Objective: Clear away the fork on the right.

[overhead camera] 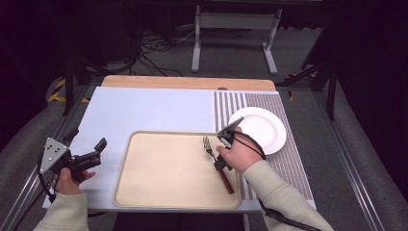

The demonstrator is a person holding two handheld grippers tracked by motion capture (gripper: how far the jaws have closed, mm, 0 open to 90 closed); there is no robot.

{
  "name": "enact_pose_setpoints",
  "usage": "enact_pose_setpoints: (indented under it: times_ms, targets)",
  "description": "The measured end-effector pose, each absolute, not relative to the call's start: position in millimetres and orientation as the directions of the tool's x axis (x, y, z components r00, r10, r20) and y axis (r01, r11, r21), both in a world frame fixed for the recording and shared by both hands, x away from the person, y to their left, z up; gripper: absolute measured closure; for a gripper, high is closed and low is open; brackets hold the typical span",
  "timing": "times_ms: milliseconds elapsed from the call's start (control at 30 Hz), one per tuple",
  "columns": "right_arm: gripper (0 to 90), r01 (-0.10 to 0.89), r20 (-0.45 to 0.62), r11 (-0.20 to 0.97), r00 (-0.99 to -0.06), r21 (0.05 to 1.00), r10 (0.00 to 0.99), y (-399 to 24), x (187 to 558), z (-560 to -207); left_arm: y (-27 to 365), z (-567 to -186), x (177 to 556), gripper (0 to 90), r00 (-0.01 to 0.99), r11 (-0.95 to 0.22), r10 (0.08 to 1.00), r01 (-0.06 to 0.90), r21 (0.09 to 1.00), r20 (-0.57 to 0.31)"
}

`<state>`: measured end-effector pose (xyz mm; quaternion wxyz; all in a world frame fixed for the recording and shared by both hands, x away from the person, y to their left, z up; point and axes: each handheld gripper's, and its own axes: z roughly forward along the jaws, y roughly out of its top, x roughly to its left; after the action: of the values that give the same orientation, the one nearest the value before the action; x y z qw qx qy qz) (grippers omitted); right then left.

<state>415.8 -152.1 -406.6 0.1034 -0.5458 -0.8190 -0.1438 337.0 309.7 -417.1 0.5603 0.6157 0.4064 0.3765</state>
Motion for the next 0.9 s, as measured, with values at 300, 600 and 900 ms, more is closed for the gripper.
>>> enact_pose_setpoints:
  times_ms: [300, 600, 900]
  targets:
    - [77.8, 0.929, 0.327, 0.356, -0.369, 0.101, 0.87, -150.2, 415.8, -411.0, 309.5, -416.9, 336.8, 1.0, 0.386, -0.039, 0.922, 0.079, 0.996, 0.005]
    - [77.7, 0.933, 0.332, 0.35, -0.358, 0.085, 0.873, -150.4, 416.5, -414.7, 309.4, -417.0, 336.9, 0.9, 0.386, -0.04, 0.923, 0.079, 0.996, 0.007]
    - [77.4, 0.933, 0.34, 0.351, -0.355, 0.077, 0.871, -148.5, 416.4, -417.4, 309.5, -416.9, 336.8, 1.0, 0.386, -0.039, 0.923, 0.079, 0.996, 0.006]
